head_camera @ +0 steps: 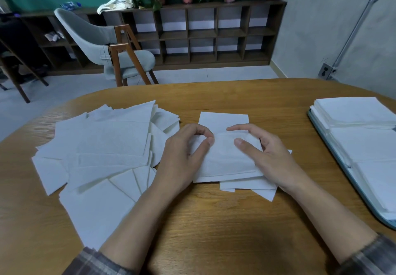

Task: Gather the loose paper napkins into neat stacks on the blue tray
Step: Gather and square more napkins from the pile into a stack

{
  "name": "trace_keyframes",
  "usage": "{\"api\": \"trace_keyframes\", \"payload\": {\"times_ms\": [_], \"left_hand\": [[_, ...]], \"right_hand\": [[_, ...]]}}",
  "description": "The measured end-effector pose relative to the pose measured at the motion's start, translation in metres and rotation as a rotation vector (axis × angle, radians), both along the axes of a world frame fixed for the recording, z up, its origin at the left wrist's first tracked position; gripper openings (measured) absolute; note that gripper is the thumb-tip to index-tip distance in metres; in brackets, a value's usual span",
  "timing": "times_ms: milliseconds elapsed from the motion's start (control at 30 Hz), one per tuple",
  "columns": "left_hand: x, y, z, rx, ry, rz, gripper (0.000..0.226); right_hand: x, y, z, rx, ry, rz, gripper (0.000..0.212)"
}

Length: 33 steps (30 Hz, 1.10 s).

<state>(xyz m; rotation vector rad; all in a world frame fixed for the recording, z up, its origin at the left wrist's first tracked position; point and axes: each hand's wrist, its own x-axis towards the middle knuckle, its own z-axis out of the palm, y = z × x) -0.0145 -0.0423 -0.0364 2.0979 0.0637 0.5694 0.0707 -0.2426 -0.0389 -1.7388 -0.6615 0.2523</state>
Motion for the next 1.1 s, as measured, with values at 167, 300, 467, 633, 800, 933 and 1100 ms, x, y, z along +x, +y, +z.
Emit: {"api": "trace_keyframes", "payload": {"times_ms": [167,300,467,633,800,933,1100], "left_hand": [[-0.0002,0.003,0.0,0.018,-0.048,0.0,0.007],[0.0007,0.003,-0.0007,0.039,-0.067,0.021,0.007],[0.0017,0.0037,-0.0016,0.063,-0.058,0.011,0.008],[0.002,0.0053,0.0003,0.13,-0.05,-0.003,0.007],[0.0011,0.0043,-0.0029,0.295,-0.142,0.021,0.009],[0.0011,0.0043,-0.0043,0.358,-0.169,0.024,0.005],[0.0005,0.0049,0.0008,0.276,-0.159,0.01,0.011]], "right_hand": [[-0.0009,-0.0004,0.0015,-0.012,-0.032,0.028,0.021],[-0.0009,-0.0001,0.0022,-0.032,-0.071,0.048,0.021],[-0.0011,-0.0013,0.0034,-0.035,-0.058,0.082,0.02],[-0.0028,-0.0009,0.0043,-0.035,-0.039,0.095,0.021],[-0.004,-0.0001,0.0047,-0.049,-0.039,0.083,0.022],[-0.0052,0.0002,0.0059,-0.056,-0.023,0.082,0.023],[-0.0082,-0.0013,0.0092,-0.069,0.032,0.085,0.034]]}}
